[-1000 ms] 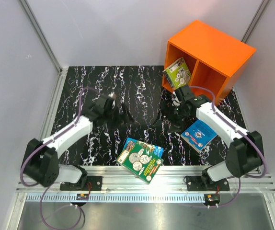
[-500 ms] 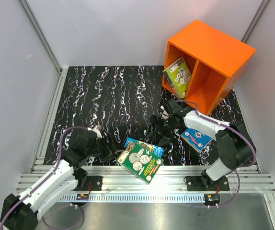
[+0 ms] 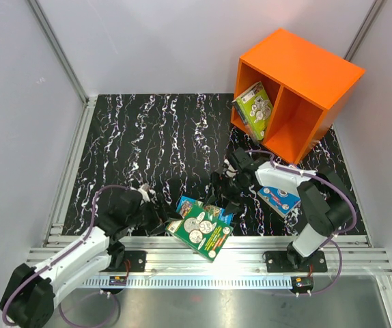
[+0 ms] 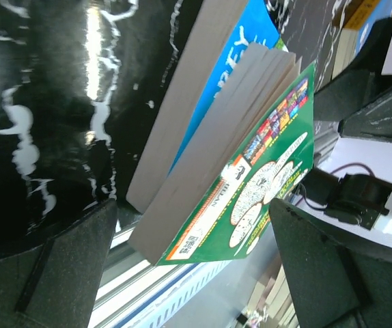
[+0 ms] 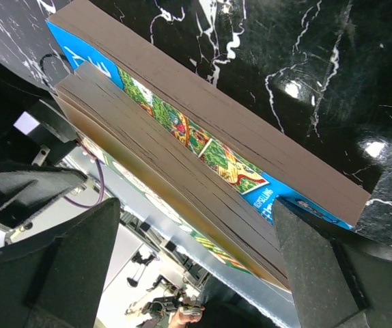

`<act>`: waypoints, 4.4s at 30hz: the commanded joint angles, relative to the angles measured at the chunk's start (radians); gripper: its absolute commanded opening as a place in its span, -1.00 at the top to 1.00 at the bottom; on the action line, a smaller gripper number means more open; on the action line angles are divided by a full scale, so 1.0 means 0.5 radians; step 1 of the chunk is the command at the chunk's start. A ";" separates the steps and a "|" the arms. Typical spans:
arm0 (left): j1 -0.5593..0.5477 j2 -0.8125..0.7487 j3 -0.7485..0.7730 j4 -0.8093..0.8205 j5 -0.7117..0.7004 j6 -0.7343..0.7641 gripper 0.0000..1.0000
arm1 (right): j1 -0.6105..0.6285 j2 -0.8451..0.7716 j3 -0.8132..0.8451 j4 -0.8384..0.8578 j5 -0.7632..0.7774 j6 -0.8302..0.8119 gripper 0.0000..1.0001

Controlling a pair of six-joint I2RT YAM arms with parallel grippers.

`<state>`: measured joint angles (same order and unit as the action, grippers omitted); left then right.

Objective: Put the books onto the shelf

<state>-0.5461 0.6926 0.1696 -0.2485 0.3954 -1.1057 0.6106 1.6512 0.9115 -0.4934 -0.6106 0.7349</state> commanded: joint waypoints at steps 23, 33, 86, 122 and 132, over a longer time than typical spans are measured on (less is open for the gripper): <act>-0.292 0.041 -0.026 0.669 0.111 -0.083 0.23 | 0.034 0.299 -0.111 0.315 -0.012 0.046 -0.99; -0.288 0.167 0.466 0.342 0.087 0.033 1.00 | 0.034 0.269 -0.087 0.248 -0.018 0.012 -0.99; -0.322 0.753 0.425 0.172 0.160 0.447 -0.98 | 0.031 -1.277 -0.868 -0.134 0.240 0.355 -0.99; -0.353 0.548 0.345 0.104 0.087 0.315 -0.97 | 0.610 -1.011 -1.194 1.285 0.341 0.920 0.15; -0.353 0.603 0.538 0.016 0.071 0.367 -0.96 | 0.638 -1.044 -0.829 0.601 0.393 0.617 1.00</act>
<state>-0.7147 0.9981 0.3511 -0.2760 0.4213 -0.9310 0.9161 1.1618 0.4232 -0.1055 -0.4503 1.0988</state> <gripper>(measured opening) 0.985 0.352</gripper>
